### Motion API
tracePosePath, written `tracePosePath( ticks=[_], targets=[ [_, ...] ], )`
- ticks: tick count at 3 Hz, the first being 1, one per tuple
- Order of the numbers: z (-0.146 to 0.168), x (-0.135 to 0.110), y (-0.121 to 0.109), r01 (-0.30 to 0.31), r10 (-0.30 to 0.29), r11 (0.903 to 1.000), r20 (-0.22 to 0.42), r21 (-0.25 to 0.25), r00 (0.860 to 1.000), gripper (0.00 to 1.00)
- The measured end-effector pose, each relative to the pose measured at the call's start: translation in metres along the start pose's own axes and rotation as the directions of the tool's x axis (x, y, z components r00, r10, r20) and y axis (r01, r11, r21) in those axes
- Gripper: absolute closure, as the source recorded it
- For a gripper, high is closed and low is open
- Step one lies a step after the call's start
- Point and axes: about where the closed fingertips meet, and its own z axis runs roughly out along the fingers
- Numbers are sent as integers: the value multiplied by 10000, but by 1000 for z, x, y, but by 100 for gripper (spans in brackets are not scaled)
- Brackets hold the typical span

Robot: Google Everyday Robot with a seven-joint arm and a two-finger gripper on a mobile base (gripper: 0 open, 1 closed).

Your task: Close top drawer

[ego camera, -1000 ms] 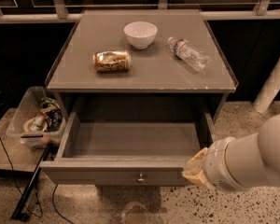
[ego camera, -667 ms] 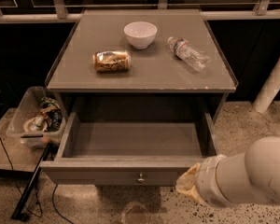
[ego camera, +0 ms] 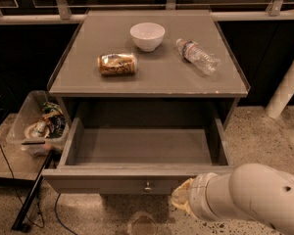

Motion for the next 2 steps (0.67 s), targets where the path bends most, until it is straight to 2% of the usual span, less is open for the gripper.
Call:
tracePosePath(
  ticks=[1,2],
  targets=[
    [21,0,-12,222,-221,9995,-74,210,9997,100],
    [35,12,-25,187,-170,9989,-399,421,9991,100]
  ],
)
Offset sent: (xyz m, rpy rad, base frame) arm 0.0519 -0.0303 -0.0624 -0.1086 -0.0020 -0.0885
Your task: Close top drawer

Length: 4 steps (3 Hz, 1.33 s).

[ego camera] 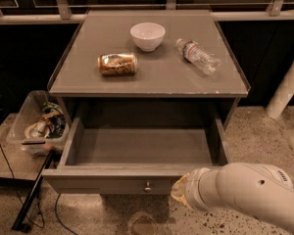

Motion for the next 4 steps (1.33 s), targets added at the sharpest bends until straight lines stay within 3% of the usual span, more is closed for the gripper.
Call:
tracePosePath(
  ticks=[1,4],
  targets=[
    [-1,0,-3,-96,97,9999,-80,78,9999,83],
    [3,0,-12,-97,98,9998,-37,179,9999,12]
  ],
)
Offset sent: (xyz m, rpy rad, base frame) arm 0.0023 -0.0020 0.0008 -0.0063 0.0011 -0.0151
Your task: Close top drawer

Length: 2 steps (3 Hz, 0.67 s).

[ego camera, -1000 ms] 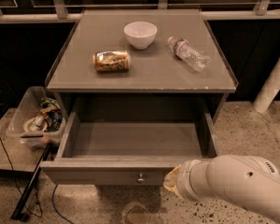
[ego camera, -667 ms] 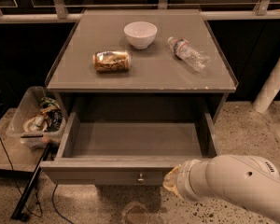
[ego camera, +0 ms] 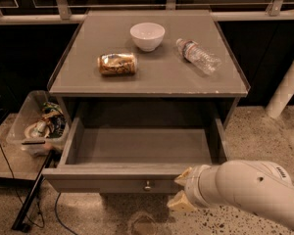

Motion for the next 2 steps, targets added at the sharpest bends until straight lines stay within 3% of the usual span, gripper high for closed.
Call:
tracePosePath(
  ticks=[1,2],
  targets=[
    [3,-2,-8,124,-125,9998,80,130,9999,1],
    [22,-3,-48,889,-895,9958,274,241,9956,19]
  ],
)
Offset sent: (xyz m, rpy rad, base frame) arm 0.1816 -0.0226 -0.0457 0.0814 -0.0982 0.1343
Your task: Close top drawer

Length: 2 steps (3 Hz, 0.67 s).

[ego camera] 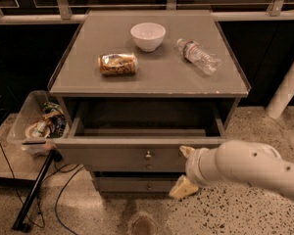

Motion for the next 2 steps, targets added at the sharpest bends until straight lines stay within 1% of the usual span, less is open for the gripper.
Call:
tracePosePath(
  ticks=[1,2],
  targets=[
    [30,16,-51,13,-4,9999,511,-161,9987,43],
    [42,28,-87,-230,233,9997,760,-56,9968,65]
  ],
)
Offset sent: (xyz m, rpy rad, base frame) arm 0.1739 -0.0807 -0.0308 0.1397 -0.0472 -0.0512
